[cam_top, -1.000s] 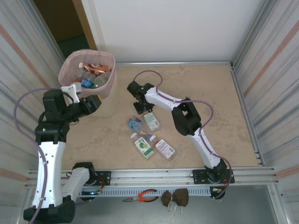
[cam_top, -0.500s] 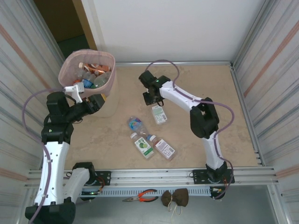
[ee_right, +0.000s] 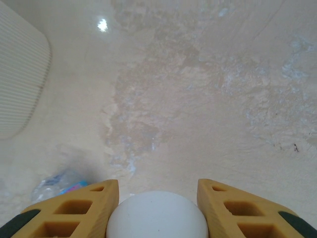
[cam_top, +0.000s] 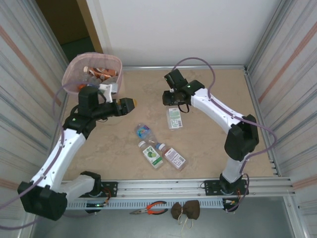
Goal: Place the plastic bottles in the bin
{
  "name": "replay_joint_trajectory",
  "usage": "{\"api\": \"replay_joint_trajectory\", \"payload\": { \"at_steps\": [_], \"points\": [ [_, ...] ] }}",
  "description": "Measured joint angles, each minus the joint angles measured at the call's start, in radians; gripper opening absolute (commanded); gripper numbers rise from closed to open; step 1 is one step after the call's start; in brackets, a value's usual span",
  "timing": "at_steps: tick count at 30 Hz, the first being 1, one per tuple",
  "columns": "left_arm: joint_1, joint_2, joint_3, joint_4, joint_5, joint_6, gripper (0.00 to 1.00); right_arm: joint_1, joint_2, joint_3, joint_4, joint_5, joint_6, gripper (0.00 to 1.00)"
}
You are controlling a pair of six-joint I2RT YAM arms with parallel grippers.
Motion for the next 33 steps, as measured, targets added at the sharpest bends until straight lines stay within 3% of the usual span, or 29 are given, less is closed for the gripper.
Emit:
{"api": "replay_joint_trajectory", "payload": {
  "at_steps": [11,24,33],
  "points": [
    [-0.213,0.277,0.188,0.060,-0.017,0.022,0.77,-0.047,-0.181,-0.069,0.081,-0.088,0.109,0.40],
    [-0.311,0.440,0.308,0.051,0.026,0.074,0.74,-0.080,-0.244,-0.124,0.115,-0.117,0.160,0.40],
    [-0.366,0.486,0.355,-0.009,0.066,0.129,0.62,-0.109,-0.275,-0.126,0.123,-0.135,0.170,0.40]
  ]
}}
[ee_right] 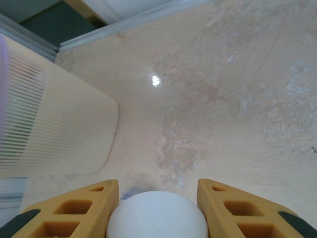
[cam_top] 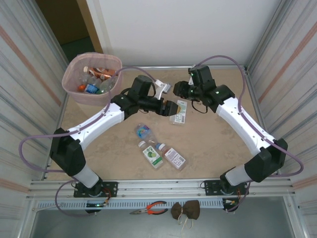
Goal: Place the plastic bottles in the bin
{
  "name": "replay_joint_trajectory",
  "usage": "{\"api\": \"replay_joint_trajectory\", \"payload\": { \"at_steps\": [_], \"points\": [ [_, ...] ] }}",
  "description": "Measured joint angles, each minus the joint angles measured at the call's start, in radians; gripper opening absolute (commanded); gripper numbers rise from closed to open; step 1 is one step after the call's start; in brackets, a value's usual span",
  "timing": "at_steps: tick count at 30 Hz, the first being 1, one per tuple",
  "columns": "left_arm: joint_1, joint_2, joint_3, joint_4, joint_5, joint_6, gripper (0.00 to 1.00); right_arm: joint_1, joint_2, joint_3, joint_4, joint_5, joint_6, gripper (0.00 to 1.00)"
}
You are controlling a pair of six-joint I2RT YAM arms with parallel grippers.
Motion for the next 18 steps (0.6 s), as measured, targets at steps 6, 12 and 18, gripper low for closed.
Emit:
{"api": "replay_joint_trajectory", "payload": {
  "at_steps": [6,12,18],
  "points": [
    [-0.006,0.002,0.009,-0.014,0.007,0.013,0.52,-0.018,-0.016,-0.008,0.005,0.001,0.000,0.41],
    [-0.011,0.002,0.009,-0.025,0.006,0.029,0.42,-0.032,-0.024,-0.015,0.008,0.002,0.000,0.43],
    [-0.011,0.002,0.014,-0.036,-0.001,0.040,0.39,-0.043,-0.041,-0.021,0.009,-0.018,-0.002,0.51]
  ]
}}
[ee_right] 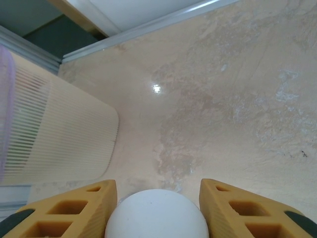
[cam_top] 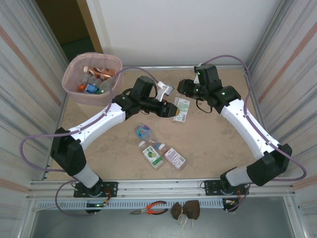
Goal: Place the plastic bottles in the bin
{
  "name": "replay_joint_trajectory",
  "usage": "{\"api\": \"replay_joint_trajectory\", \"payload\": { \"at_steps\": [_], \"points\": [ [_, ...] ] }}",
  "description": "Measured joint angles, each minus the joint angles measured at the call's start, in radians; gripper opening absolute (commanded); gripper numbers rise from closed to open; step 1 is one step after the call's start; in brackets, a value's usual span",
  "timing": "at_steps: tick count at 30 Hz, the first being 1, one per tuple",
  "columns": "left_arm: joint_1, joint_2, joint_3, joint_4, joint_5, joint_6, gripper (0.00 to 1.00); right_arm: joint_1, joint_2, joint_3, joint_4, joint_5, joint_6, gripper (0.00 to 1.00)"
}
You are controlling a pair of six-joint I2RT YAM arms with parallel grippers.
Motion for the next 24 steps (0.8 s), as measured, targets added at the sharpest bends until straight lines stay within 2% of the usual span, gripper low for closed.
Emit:
{"api": "replay_joint_trajectory", "payload": {
  "at_steps": [4,7,15,24],
  "points": [
    [0.000,0.000,0.007,-0.019,-0.010,0.012,0.38,-0.017,-0.031,-0.002,0.002,-0.010,-0.005,0.67],
    [0.000,0.000,0.021,-0.041,-0.024,0.025,0.37,-0.028,-0.062,-0.002,0.002,-0.013,-0.006,0.73],
    [0.048,-0.040,0.049,-0.068,-0.049,0.041,0.35,-0.070,-0.162,-0.002,-0.008,-0.004,-0.017,0.77],
    [0.211,-0.138,0.119,-0.117,-0.087,0.013,0.31,-0.142,-0.265,-0.034,-0.047,0.014,-0.030,0.78]
  ]
}}
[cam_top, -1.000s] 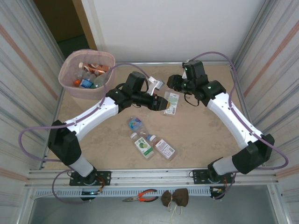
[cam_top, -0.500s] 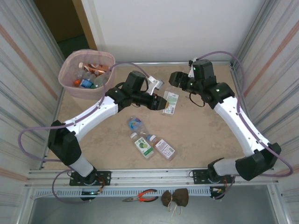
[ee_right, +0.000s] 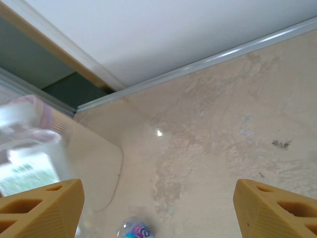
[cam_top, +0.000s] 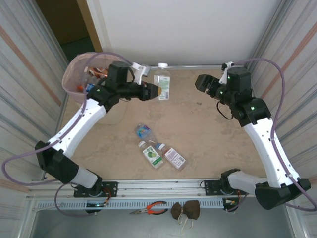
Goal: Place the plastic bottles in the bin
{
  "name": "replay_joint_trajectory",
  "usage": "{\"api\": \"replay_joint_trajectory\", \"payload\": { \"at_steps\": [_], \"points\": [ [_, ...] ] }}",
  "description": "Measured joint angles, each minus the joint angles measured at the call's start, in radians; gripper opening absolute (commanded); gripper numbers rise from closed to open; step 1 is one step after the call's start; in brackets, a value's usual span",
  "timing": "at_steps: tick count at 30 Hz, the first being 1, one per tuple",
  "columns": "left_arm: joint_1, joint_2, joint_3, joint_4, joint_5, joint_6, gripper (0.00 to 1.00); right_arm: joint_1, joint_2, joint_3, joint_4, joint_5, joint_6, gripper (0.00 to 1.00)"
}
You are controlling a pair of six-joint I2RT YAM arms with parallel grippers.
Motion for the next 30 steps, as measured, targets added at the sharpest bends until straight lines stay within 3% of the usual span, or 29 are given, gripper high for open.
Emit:
{"api": "replay_joint_trajectory", "payload": {
  "at_steps": [7,10,15,23,30],
  "points": [
    [0.172,-0.066,0.047,-0.032,-0.007,-0.060,0.29,-0.020,-0.015,-0.009,-0.023,0.000,-0.007,0.78],
    [0.245,-0.087,0.052,-0.047,-0.022,-0.092,0.24,-0.024,-0.018,-0.010,-0.030,0.001,-0.014,0.79],
    [0.349,-0.126,0.051,-0.041,-0.106,-0.196,0.25,-0.026,-0.018,-0.011,-0.043,0.000,-0.022,0.79],
    [0.367,-0.144,0.043,-0.042,-0.396,-0.427,0.25,-0.028,-0.018,-0.014,-0.043,0.000,-0.022,0.79],
    [0.408,-0.074,0.043,-0.040,-0.510,-0.677,0.28,-0.028,-0.021,-0.021,-0.045,0.000,-0.022,0.79]
  ]
}}
